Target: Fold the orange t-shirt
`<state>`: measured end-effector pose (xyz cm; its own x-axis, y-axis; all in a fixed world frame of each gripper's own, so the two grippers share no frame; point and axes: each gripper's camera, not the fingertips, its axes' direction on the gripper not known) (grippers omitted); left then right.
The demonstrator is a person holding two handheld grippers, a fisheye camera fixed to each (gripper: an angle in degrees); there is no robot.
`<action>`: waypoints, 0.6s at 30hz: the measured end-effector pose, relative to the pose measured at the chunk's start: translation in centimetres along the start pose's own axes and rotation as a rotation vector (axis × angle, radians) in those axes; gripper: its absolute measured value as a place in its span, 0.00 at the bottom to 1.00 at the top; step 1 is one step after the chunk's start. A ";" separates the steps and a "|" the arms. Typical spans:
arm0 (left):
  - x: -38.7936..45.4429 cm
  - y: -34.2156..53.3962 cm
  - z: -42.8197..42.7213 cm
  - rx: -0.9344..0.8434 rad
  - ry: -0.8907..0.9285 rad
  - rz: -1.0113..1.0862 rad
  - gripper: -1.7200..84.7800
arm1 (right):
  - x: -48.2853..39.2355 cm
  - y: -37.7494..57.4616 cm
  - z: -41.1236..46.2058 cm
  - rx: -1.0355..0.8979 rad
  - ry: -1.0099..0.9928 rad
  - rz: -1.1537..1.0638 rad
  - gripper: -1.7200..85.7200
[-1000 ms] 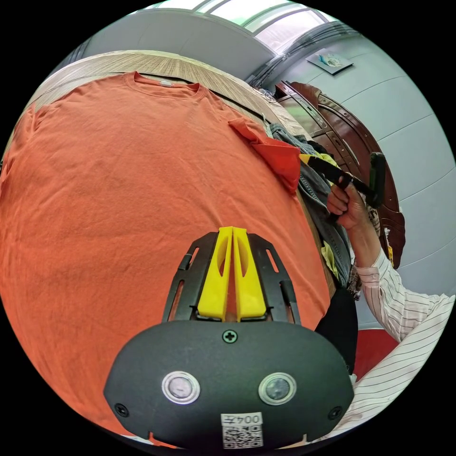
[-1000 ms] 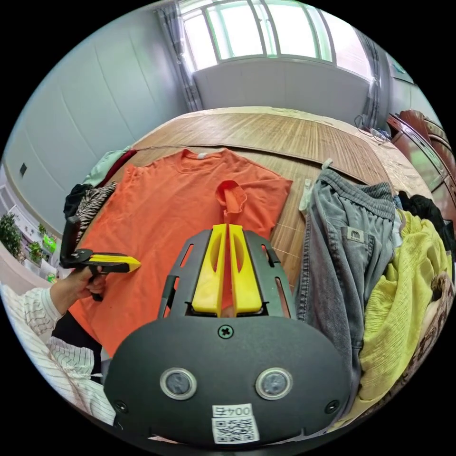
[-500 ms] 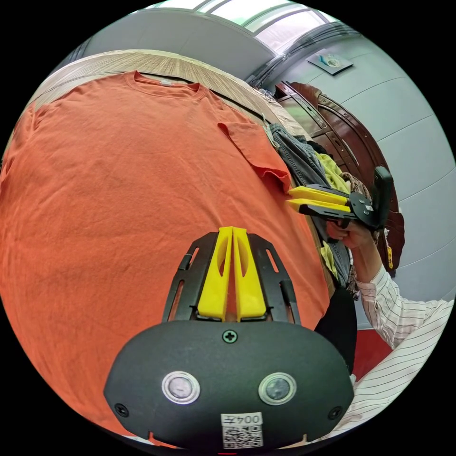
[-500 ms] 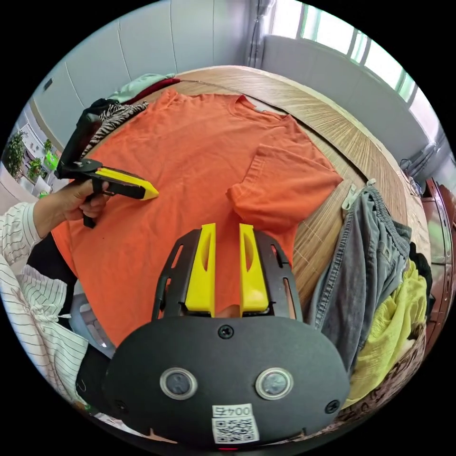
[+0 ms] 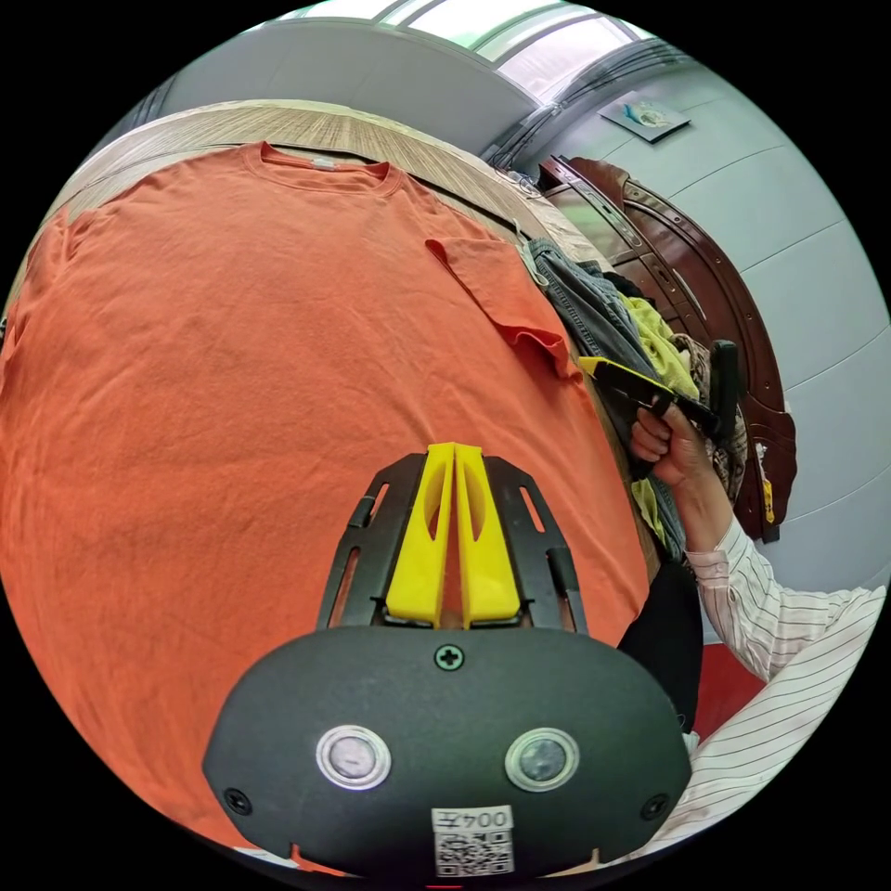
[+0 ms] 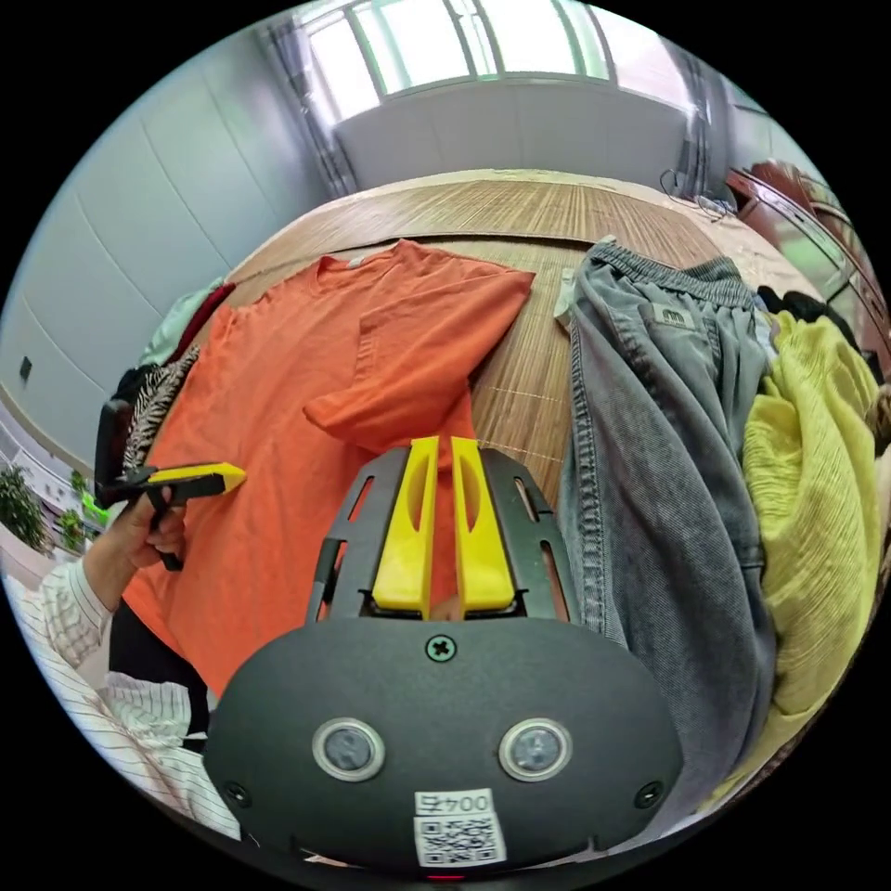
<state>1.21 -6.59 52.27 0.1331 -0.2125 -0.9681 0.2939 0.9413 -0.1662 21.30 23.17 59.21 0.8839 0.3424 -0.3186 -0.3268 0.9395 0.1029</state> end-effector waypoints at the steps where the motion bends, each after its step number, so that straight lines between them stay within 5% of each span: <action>1: 0.1 -0.1 0.1 0.000 -0.002 0.001 0.03 | 0.2 0.1 0.7 -0.059 0.060 -0.011 0.02; 6: 0.8 -1.3 0.5 -0.001 0.032 -0.004 0.03 | 2.3 1.2 -1.3 -0.035 0.085 0.066 0.03; 13: 5.8 -11.2 -1.4 0.087 0.047 0.160 0.03 | 6.5 9.0 -5.6 0.213 -0.476 0.292 0.03; 18: 13.1 -25.5 5.5 -0.056 -0.082 0.343 0.03 | 9.0 9.9 -5.1 0.238 -0.583 0.272 0.03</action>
<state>0.64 -34.80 44.88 0.2914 0.1003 -0.9513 0.1669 0.9739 0.1539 24.35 35.46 52.49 0.8383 0.4552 0.3001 -0.5392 0.7734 0.3333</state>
